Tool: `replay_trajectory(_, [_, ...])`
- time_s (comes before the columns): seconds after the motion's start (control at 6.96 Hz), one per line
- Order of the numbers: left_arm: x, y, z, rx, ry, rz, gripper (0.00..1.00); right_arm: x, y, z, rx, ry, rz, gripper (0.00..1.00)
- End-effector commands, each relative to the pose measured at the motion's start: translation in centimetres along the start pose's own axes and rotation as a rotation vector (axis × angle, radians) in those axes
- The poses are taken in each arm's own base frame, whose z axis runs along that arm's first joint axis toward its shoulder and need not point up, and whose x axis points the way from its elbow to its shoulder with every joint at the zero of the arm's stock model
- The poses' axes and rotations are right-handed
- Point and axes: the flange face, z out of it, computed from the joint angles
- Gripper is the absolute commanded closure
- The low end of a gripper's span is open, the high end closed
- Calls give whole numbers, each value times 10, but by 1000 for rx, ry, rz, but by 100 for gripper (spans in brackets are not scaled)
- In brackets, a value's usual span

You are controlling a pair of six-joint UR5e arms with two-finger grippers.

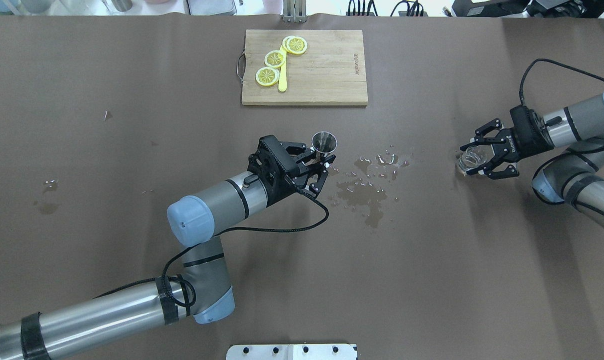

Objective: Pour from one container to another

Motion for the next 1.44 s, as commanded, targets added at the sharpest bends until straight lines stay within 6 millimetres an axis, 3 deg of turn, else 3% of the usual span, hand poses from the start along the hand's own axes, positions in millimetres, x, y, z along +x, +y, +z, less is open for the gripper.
replay_trajectory(0.0, [7, 1, 1, -2, 7, 0, 100, 0, 0, 0, -1, 0, 19, 53])
replay_trajectory(0.72, [6, -1, 2, 5, -6, 77, 100, -2, -9, -3, 12, 3, 59, 100])
replay_trajectory(1.01, [6, -1, 3, 4, -9, 80, 100, 4, -21, -9, 27, 17, 51, 100])
replay_trajectory(1.29, [6, -1, 3, 4, -8, 79, 100, 26, -66, -29, 10, 59, 87, 100])
